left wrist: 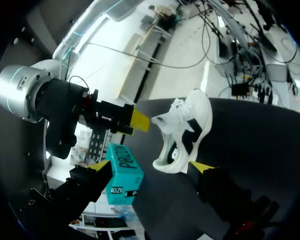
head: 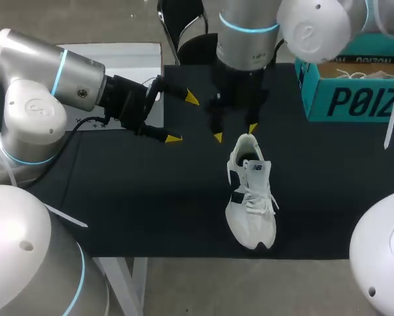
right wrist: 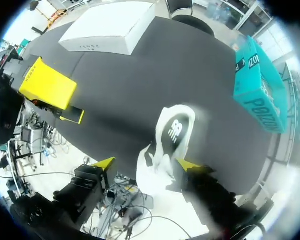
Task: Take the shoe out of the shoebox, open the shoe tongue, remove and reinsert the insole, then place the shoe into the shoebox
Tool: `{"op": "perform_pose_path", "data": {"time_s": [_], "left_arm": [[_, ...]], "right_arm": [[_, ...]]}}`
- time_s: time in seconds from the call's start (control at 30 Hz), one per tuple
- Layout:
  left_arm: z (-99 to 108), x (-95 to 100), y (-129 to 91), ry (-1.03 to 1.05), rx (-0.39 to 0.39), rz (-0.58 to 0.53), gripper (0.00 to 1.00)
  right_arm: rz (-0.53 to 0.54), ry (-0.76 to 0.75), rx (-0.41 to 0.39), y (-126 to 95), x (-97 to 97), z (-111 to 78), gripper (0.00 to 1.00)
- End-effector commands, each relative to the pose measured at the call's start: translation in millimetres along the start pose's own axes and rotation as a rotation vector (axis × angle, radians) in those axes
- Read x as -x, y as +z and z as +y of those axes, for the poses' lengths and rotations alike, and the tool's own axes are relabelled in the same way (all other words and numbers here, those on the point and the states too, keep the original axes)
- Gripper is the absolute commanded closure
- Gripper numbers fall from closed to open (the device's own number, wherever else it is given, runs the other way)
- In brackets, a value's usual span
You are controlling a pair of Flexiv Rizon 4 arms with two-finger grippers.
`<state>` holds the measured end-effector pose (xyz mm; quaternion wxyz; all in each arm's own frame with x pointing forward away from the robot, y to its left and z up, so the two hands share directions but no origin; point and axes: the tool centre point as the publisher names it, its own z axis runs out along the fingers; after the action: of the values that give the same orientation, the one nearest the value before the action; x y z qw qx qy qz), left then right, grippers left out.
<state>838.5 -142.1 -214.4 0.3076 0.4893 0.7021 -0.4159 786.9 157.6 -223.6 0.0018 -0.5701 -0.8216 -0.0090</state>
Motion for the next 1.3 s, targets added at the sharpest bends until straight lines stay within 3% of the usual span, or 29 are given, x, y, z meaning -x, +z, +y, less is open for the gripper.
{"op": "perform_pose_path", "data": {"time_s": [0.03, 0.43, 0.93, 1.3], "left_arm": [[0, 0.4, 0, 0.001, 0.001, 0.003, 0.0], [0, 0.4, 0, 0.001, 0.001, 0.003, 0.0], [0, 0.4, 0, 0.001, 0.001, 0.003, 0.0], [0, 0.4, 0, 0.001, 0.001, 0.003, 0.0]], "right_arm": [[-0.061, 0.023, 0.099, -5, 4.1, -25.2, 1.0], [-0.008, 0.029, 0.119, 2, 25.0, -37.8, 1.0], [0.075, 0.033, 0.093, 58, 20.8, -24.0, 1.0], [0.114, 0.009, 0.08, 91, 20.8, 4.5, 1.0]]}}
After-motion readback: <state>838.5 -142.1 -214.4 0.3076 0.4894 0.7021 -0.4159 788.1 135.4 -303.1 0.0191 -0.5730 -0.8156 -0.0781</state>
